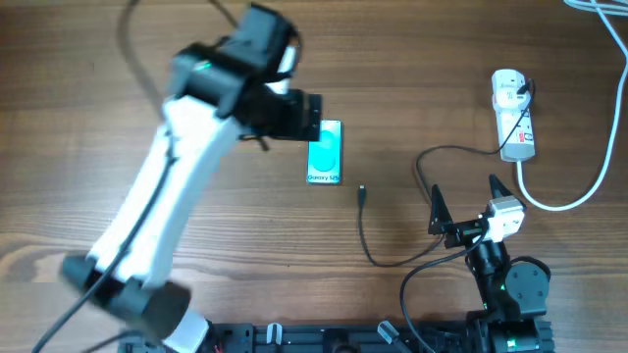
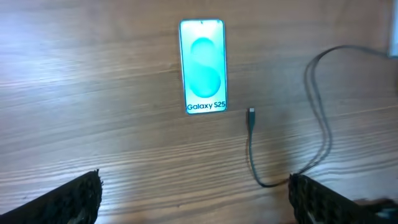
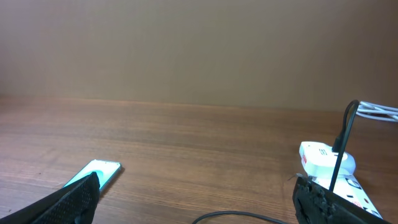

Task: Plug charger to phone and switch on socket
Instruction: 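Move the left gripper over the Galaxy S25 phone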

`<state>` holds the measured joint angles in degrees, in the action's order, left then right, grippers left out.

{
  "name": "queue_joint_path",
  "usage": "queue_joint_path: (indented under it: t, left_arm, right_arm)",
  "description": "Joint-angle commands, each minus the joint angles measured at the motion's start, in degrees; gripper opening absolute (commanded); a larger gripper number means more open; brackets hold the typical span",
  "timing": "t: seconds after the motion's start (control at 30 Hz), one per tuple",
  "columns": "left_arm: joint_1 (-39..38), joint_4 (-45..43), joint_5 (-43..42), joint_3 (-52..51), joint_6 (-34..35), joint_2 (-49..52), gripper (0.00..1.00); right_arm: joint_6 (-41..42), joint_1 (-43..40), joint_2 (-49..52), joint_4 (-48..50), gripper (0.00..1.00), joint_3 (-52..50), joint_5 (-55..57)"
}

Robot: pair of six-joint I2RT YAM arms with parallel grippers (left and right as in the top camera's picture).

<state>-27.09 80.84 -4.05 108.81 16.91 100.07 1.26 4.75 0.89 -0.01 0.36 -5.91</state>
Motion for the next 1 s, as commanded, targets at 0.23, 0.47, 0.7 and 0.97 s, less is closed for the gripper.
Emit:
queue_joint_path:
  t: [0.23,0.47,0.7,0.97]
  left_arm:
    - [-3.9,-8.5,0.9,0.9,6.3,17.2,1.00]
    - [-4.3,-13.8,0.7,0.9,6.4,25.1,1.00]
    - [-4.3,-15.3,1.2,0.9,10.6,30.3,1.00]
    - [-5.6,-17.7,6.7,-0.5,10.6,31.1,1.00]
  right_arm:
    - [0.4,0.3,-0.3,0.2,1.00,-0.1,0.6]
    - [0.3,0.3,-0.3,0.2,1.00,-0.1,0.6]
    - [0.4,0.3,-0.3,0.2,1.00,-0.1,0.6]
    - [0.4,0.3,-0.3,0.2,1.00,-0.1,0.6]
